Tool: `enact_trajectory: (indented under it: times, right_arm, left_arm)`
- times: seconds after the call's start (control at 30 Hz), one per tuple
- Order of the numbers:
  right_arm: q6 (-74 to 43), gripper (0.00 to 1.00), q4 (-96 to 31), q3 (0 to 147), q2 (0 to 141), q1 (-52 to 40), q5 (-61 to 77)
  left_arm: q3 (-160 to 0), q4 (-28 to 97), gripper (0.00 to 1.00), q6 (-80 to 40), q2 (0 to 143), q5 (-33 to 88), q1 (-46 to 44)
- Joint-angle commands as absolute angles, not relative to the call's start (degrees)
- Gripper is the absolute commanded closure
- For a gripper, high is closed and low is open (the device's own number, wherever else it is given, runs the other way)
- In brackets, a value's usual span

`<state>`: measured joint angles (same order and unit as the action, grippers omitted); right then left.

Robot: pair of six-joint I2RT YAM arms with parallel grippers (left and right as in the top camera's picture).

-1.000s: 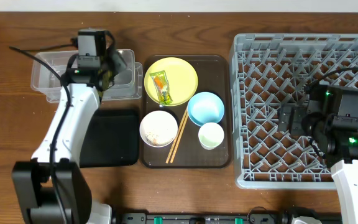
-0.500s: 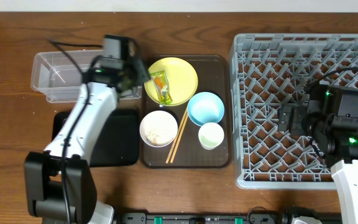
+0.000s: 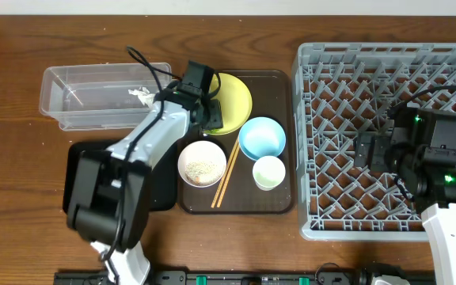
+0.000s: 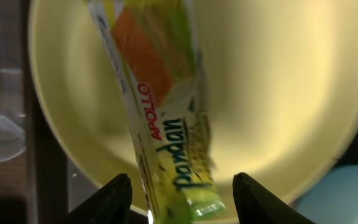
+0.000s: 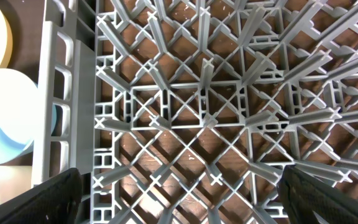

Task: Sort waste into correct bins and load items into the dishwasher rack
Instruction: 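Grasp the green snack wrapper on the yellow plate with the left gripper, then move the wrapper left and release it into the clear bin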

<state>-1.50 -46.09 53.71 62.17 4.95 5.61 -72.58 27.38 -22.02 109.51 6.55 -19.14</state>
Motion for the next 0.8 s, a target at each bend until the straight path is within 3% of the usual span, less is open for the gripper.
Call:
enact_trajectory:
  times: [0.0, 0.3, 0.57, 0.77]
  right_arm:
    - [-2.11, 0.01, -46.15, 55.11, 61.78, 3.36, 6.02]
    - [-2.09, 0.01, -46.52, 55.11, 61.78, 3.36, 6.0]
    - [-2.07, 0.01, -46.54, 55.11, 61.78, 3.36, 5.78]
    - [-2.09, 0.01, -46.52, 55.11, 61.78, 3.36, 5.39]
  left_arm:
    - [-72.31, 26.72, 0.47, -21.26, 111.85, 5.37, -19.07]
    - [-72.62, 26.06, 0.94, -21.17, 111.02, 5.3, -18.94]
    - [-72.69, 25.19, 0.94, -21.32, 100.71, 0.51, -16.73]
    - [-72.69, 24.99, 0.94, -32.08, 93.93, -7.11, -10.11]
